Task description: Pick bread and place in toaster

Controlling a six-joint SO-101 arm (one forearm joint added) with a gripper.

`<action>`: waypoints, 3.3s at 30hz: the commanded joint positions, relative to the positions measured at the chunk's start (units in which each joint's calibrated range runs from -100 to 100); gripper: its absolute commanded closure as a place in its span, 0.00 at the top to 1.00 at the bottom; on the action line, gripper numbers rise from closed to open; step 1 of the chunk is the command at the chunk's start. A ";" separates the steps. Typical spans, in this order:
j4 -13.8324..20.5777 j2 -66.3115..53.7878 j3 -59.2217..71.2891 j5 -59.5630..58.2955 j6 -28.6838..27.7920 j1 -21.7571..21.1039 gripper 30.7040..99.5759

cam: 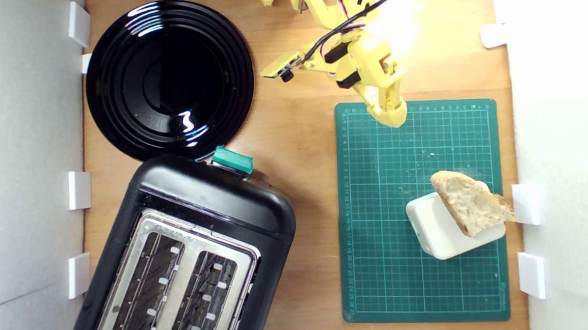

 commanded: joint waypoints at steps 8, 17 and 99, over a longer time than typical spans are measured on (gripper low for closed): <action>-0.38 -0.07 -1.65 -2.01 -1.13 -0.11 0.31; -0.38 0.01 -1.74 -2.01 -1.60 -0.11 0.67; 0.71 38.37 -35.60 -22.83 -1.50 -0.59 0.87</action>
